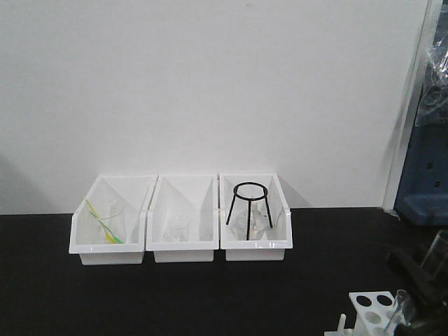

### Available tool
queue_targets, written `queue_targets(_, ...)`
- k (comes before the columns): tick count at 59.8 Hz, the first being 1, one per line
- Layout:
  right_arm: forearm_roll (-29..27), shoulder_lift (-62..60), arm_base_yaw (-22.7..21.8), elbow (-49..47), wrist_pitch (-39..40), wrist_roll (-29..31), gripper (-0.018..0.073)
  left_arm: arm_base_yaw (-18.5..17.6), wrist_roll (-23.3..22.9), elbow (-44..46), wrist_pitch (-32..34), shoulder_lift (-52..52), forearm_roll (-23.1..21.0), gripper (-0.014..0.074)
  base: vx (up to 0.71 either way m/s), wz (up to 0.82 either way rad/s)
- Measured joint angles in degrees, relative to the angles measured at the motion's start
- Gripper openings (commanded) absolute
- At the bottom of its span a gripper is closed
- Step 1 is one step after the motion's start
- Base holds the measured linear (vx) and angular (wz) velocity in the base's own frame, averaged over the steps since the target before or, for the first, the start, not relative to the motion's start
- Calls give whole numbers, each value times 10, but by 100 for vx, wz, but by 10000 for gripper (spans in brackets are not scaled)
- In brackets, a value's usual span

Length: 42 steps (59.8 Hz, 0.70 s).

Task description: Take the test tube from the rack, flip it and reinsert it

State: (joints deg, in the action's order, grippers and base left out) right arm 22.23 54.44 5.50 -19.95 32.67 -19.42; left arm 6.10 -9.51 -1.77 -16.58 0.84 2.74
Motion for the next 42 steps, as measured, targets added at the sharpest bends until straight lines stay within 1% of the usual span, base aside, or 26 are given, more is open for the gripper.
queue_targets(5,-89,0,0,57,90,79,-10,0,0,0,0,0,0,-6,0,0)
queue_targets(8,-150,0,0,87,138,112,-9,0,0,0,0,0,0,-6,0,0)
queue_targets(11,-190,0,0,105,163,138,-8,0,0,0,0,0,0,-6,0,0)
queue_targets(14,-214,0,0,114,172,149,-9,0,0,0,0,0,0,-6,0,0)
queue_targets(17,-215,1,-1,118,176,156,-9,0,0,0,0,0,0,-6,0,0)
queue_targets(28,-193,48,-1,118,218,159,-9,0,0,0,0,0,0,-6,0,0)
queue_targets(42,-190,144,-1,117,302,137,-9,0,0,0,0,0,0,-6,0,0)
